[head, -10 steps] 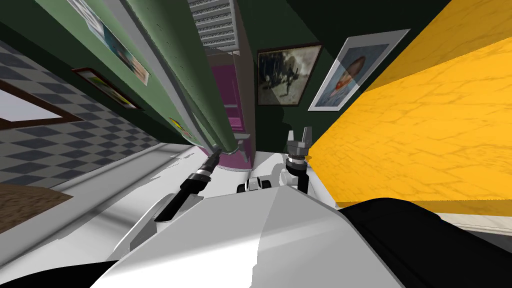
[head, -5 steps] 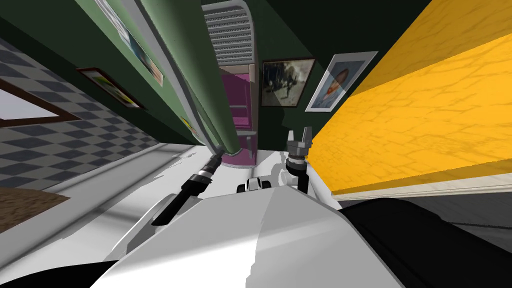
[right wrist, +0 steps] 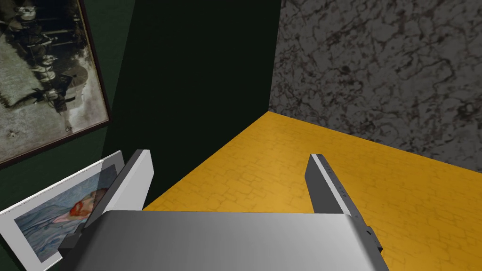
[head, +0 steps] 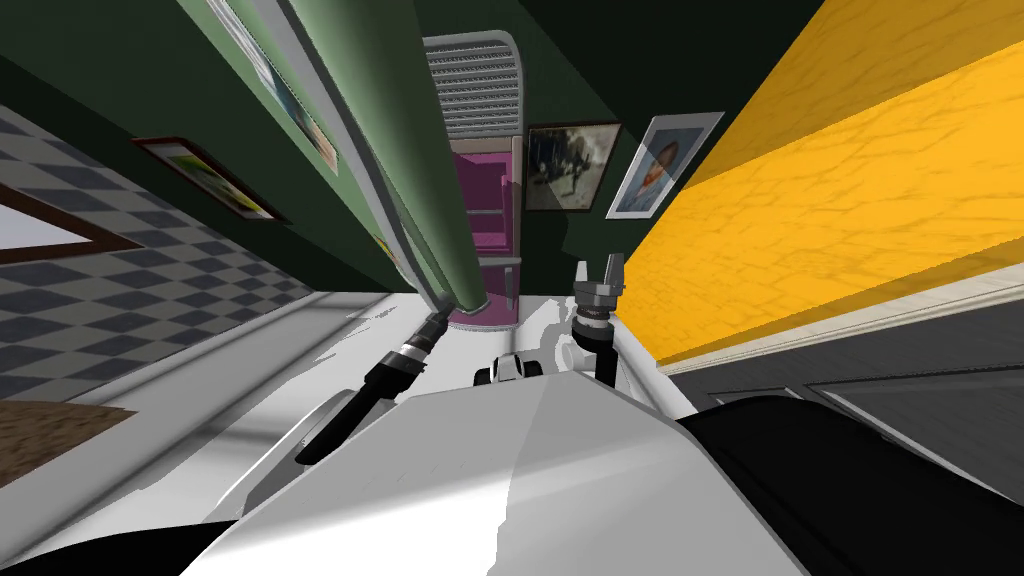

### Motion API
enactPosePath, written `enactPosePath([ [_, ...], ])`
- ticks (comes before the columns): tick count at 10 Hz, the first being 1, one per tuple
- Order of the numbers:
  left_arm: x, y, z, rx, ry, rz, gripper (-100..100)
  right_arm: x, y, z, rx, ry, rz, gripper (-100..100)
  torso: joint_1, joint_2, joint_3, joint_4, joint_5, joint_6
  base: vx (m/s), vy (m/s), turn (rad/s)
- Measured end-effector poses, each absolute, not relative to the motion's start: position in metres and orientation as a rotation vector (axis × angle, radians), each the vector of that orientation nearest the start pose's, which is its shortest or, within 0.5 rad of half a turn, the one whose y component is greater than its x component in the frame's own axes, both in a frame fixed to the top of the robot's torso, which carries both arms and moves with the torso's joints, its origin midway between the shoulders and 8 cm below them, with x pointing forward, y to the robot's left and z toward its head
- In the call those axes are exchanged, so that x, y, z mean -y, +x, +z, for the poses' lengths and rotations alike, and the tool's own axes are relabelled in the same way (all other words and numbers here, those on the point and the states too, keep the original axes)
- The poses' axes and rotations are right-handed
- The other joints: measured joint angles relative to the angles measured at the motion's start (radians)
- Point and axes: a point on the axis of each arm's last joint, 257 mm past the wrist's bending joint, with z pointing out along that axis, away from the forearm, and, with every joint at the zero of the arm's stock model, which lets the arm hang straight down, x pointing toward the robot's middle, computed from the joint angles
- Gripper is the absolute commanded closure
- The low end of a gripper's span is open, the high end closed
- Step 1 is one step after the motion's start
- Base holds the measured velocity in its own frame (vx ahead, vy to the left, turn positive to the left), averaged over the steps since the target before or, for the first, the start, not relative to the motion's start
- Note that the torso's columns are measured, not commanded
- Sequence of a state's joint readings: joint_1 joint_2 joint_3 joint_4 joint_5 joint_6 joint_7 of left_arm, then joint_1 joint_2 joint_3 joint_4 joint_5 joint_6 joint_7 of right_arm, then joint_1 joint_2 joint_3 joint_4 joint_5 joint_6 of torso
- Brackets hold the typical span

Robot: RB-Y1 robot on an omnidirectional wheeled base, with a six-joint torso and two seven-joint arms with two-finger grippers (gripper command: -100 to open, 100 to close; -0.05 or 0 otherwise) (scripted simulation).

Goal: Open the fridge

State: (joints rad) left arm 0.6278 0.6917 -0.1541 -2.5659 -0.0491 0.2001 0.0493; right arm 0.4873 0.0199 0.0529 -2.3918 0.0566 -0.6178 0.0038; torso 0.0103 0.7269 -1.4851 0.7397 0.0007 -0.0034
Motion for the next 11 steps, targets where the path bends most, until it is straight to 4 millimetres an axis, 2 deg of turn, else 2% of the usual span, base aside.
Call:
enactPosePath([
  [4, -0.173, 0.338, -0.097, -1.626, -0.544, -1.147, 100, 0.248, 0.298, 0.095, -0.458, 0.447, 1.366, 0, 0.006, -0.004, -0.004, 0.0, 0.0, 0.0, -0.129, 0.274, -0.096],
  [8, -0.159, 0.328, -0.093, -1.651, -0.488, -1.194, 100, 0.248, 0.298, 0.095, -0.458, 0.447, 1.366, 0, -0.001, 0.001, 0.0, -0.001, 0.0, 0.002, -0.136, 0.261, -0.08],
  [10, -0.155, 0.325, -0.093, -1.658, -0.477, -1.207, 100, 0.248, 0.298, 0.095, -0.458, 0.447, 1.366, 0, -0.015, -0.003, -0.002, -0.004, -0.003, 0.003, -0.059, 0.138, -0.035],
  [11, -0.151, 0.322, -0.093, -1.665, -0.467, -1.218, 100, 0.248, 0.298, 0.095, -0.458, 0.447, 1.366, 0, -0.008, 0.0, 0.001, -0.004, -0.002, 0.004, -0.072, 0.273, -0.175],
])
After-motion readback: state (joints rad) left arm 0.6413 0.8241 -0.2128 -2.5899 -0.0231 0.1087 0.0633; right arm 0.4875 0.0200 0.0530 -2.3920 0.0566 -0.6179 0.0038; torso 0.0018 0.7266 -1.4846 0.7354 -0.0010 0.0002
